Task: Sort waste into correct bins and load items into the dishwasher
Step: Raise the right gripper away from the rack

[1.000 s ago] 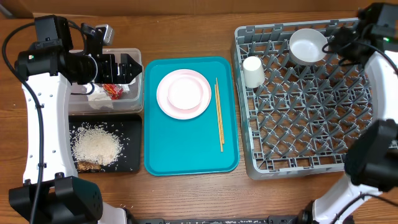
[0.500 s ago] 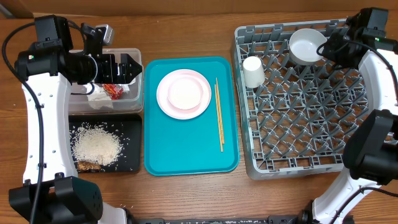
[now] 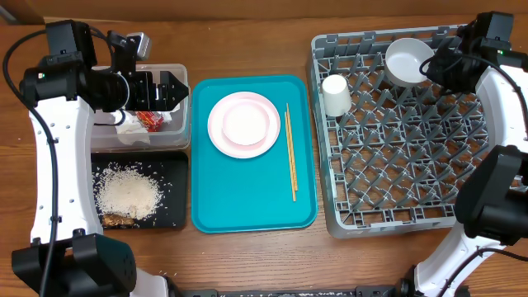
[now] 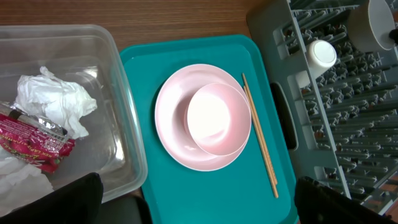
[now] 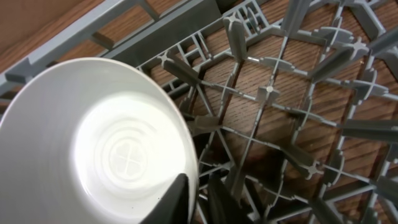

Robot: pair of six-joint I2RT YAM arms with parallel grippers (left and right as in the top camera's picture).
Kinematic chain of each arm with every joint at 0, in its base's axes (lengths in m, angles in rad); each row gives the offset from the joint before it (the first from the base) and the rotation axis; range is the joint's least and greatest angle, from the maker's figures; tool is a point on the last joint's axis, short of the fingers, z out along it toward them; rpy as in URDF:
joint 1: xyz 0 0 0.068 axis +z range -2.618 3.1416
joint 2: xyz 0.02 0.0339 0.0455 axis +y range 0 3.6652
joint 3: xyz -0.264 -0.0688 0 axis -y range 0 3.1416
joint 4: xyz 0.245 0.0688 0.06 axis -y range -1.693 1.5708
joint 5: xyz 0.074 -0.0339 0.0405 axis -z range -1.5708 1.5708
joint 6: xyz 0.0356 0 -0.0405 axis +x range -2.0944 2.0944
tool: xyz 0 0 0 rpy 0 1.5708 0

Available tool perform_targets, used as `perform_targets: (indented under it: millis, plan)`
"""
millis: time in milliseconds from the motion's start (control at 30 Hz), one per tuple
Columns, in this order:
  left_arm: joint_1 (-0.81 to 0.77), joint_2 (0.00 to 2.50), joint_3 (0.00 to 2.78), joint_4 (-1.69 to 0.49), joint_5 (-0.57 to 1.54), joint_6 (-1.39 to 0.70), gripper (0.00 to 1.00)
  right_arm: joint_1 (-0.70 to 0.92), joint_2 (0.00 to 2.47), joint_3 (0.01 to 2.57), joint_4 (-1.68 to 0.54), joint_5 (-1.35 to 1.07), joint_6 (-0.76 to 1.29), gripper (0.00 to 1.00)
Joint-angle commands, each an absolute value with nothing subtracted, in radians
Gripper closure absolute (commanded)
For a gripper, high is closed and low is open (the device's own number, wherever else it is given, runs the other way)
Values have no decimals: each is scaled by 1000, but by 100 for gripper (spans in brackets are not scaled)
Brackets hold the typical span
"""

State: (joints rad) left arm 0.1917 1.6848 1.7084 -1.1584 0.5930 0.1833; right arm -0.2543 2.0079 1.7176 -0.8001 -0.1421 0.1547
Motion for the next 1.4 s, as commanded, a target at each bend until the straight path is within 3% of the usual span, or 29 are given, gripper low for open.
perform_targets:
  millis: [0, 67, 367, 600, 833, 1133, 1367]
  plan:
    - [189, 1677, 1735, -1158, 591, 176, 0, -251, 2004, 1722, -791, -147, 150, 92]
    - [189, 1677, 1735, -1158, 591, 176, 0, -251, 2004, 1722, -791, -146, 150, 96]
    - [189, 1677, 1735, -1158, 591, 176, 0, -255, 1988, 1734, -794, 41, 149, 96]
    - [189, 1677, 1735, -1158, 591, 176, 0, -216, 1898, 1758, -832, 417, 122, 96]
    - [189, 1677, 1735, -1158, 591, 176, 0, -102, 1874, 1755, -883, 792, 122, 96]
    - [189, 1677, 1735, -1158, 591, 176, 0, 46, 1874, 1753, -906, 1001, 115, 96]
    - [189, 1677, 1735, -1158, 591, 176, 0, 51, 1875, 1753, -927, 1118, -273, 96]
